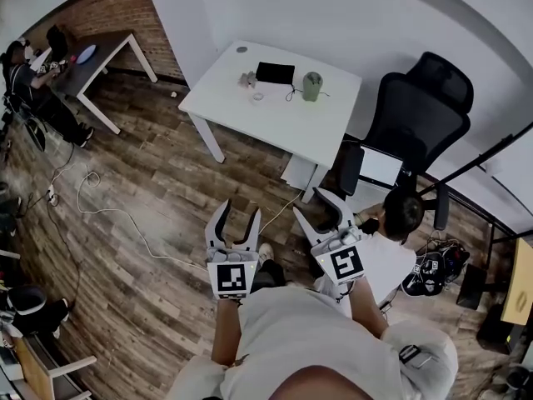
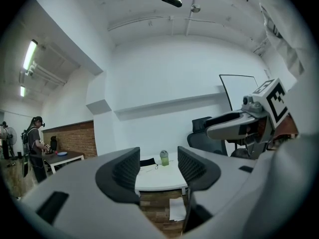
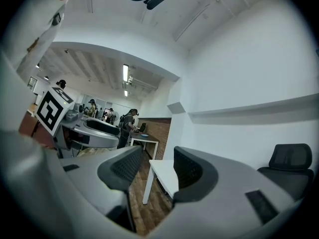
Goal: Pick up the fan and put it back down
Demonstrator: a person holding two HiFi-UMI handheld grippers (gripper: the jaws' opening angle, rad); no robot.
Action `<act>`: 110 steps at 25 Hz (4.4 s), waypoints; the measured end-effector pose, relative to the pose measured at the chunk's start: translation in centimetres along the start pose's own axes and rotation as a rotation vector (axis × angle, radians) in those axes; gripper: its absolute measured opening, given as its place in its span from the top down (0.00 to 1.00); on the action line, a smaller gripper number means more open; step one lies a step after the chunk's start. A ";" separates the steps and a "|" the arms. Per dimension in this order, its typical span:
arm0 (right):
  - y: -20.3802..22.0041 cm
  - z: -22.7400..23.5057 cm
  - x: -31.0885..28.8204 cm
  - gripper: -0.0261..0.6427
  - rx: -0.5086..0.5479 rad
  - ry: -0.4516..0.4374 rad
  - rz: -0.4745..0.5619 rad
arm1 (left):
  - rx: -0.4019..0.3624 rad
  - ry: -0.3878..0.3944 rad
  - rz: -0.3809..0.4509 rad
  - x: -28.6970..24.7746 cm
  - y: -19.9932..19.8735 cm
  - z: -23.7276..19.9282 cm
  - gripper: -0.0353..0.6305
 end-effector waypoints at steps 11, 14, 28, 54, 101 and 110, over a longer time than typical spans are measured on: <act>0.7 3.0 -8.7 0.61 -0.015 0.018 -0.047 | 0.008 0.026 0.005 -7.2 2.8 -5.9 0.60; 1.0 3.6 -10.7 0.59 -0.006 0.031 -0.062 | 0.003 0.042 0.008 -8.8 3.5 -7.3 0.60; 2.0 5.5 -17.1 0.59 -0.022 0.095 -0.106 | 0.004 0.094 0.013 -14.4 6.3 -11.7 0.60; 2.9 17.3 -28.2 0.59 -0.022 0.001 -0.139 | 0.015 0.060 -0.066 -28.7 8.5 -14.3 0.60; 14.7 29.4 -46.7 0.53 -0.092 -0.047 -0.474 | 0.108 0.261 -0.262 -48.6 20.9 -17.9 0.60; 19.1 29.5 -49.0 0.52 -0.092 -0.031 -0.611 | 0.148 0.378 -0.308 -51.1 25.4 -17.3 0.60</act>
Point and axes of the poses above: the fingertips, and each gripper's own axes: x backward along the fingers, z to its right, y out of its underside, the point moved 5 cm from there along x, backward along the fingers, and after that the axes turned 15 degrees about -x, right-handed, at the moved point
